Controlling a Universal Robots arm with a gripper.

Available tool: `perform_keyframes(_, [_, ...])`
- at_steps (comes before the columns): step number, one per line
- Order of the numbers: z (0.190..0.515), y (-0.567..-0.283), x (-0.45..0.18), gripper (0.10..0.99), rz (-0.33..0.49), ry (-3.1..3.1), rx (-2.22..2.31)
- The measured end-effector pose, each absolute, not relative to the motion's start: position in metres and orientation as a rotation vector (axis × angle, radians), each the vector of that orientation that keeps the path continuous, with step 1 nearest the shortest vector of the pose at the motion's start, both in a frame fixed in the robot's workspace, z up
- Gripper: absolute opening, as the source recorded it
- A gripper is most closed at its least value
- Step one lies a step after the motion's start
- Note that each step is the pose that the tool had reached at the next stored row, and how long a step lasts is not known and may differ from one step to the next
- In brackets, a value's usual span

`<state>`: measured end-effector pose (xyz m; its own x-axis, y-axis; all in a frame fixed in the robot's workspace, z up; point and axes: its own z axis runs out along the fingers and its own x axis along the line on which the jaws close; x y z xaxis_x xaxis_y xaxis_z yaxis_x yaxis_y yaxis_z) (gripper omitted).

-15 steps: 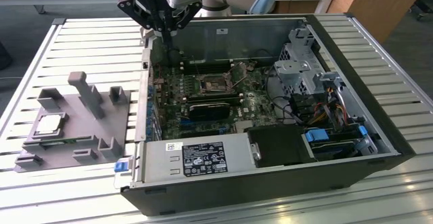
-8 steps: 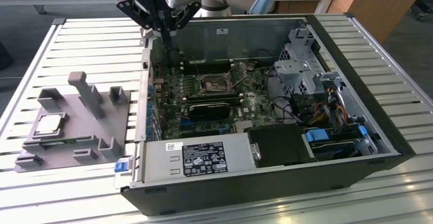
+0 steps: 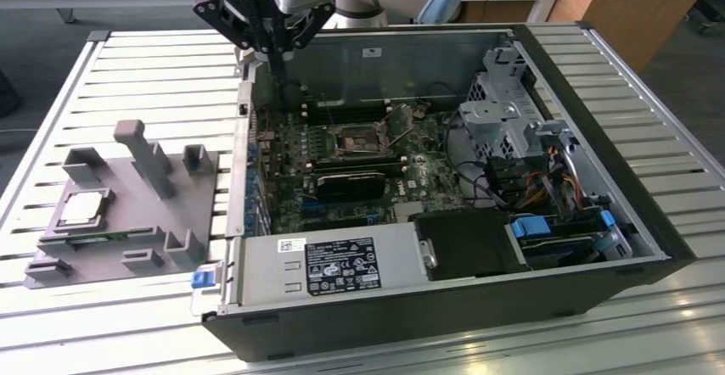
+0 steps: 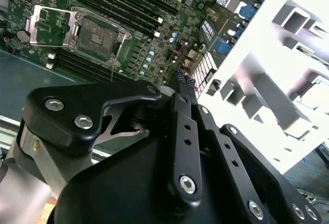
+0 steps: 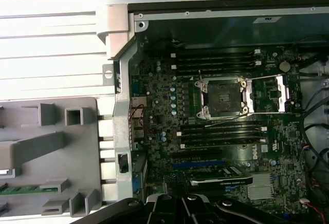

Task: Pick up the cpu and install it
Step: 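Reach for the cpu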

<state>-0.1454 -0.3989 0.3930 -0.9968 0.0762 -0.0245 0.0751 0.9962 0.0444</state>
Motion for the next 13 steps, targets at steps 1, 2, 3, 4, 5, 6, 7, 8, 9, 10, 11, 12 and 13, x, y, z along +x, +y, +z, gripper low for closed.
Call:
perform_keyframes(1, [0.393,-0.3989,-0.1456,0.106,0.068,3.112,0.118])
perform_keyframes(2, [0.393,-0.3989,-0.1457,0.106,0.068,3.112,0.118])
perform_keyframes(3, [0.3931,-0.3989,-0.1459,0.106,0.068,3.112,0.118])
perform_keyframes(4, [0.3931,-0.3989,-0.1461,0.106,0.068,3.113,0.118])
perform_keyframes(5, [0.393,-0.3989,-0.1463,0.106,0.068,3.112,0.118])
perform_keyframes(6, [0.393,-0.3989,-0.1465,0.106,0.068,3.112,0.118])
perform_keyframes(7, [0.393,-0.3989,-0.1467,0.106,0.068,3.113,0.118])
perform_keyframes(8, [0.393,-0.3989,-0.1469,0.106,0.068,3.113,0.118])
perform_keyframes(9, [0.393,-0.3989,-0.147,0.106,0.068,3.112,0.118])
perform_keyframes(10, [0.393,-0.3989,-0.1473,0.106,0.068,3.112,0.118])
perform_keyframes(11, [0.393,-0.3989,-0.1475,0.106,0.068,3.112,0.118])
perform_keyframes(12, [0.393,-0.3989,-0.1477,0.106,0.068,3.113,0.118])
perform_keyframes(13, [0.393,-0.3989,-0.1479,0.106,0.068,3.112,0.118])
